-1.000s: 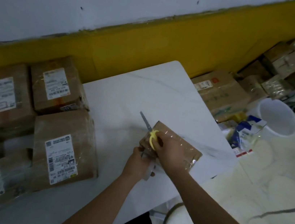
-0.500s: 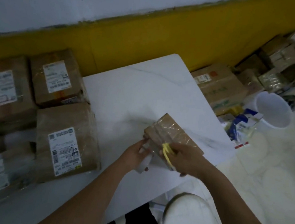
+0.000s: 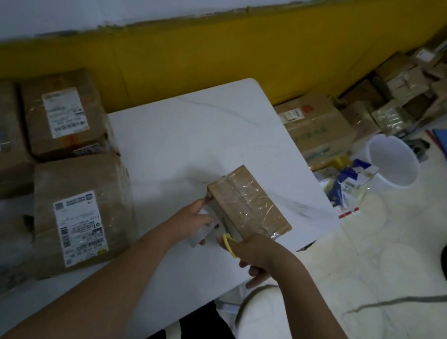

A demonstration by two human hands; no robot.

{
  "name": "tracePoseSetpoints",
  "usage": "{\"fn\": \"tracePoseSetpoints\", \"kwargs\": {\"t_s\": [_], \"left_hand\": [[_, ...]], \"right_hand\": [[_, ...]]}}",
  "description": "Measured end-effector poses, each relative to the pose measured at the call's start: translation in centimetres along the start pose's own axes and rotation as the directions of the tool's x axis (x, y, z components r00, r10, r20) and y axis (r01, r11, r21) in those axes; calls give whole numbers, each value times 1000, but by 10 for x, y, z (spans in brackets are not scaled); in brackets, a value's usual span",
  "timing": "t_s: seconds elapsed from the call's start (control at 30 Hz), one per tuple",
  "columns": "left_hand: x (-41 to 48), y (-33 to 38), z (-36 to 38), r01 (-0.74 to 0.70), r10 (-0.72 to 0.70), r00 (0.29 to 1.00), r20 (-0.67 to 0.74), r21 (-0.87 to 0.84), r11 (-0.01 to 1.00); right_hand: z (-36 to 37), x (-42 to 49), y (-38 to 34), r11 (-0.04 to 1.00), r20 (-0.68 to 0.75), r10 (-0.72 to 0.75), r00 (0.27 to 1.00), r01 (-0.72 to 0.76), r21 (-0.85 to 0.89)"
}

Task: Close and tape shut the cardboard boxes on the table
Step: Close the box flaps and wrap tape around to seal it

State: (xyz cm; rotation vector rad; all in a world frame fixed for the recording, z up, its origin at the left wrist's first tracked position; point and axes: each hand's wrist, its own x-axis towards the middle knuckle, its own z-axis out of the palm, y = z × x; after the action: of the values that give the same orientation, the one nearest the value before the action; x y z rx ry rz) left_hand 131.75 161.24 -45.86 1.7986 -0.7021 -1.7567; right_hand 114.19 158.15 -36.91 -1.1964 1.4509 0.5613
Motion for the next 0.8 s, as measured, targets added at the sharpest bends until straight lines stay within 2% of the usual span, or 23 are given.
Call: {"fn": "tracePoseSetpoints", "kwargs": {"t_s": [0.17, 0.33, 0.57, 0.8], "left_hand": [[-1, 8, -6, 24, -24, 1000, 2, 30, 999], [0, 6, -7, 16, -17, 1000, 12, 94, 995], [5, 11, -10, 39, -37, 999, -17, 180, 983], [13, 17, -17, 63, -45, 997, -66, 324, 944]], "right_hand": [[1, -1, 9, 999, -13, 42, 999, -42, 3], [14, 16, -19, 992, 26, 52, 998, -55, 114], [24, 38, -18, 989, -52, 24, 998, -16, 145], [23, 44, -1, 991, -150, -122, 981, 129, 41]]}}
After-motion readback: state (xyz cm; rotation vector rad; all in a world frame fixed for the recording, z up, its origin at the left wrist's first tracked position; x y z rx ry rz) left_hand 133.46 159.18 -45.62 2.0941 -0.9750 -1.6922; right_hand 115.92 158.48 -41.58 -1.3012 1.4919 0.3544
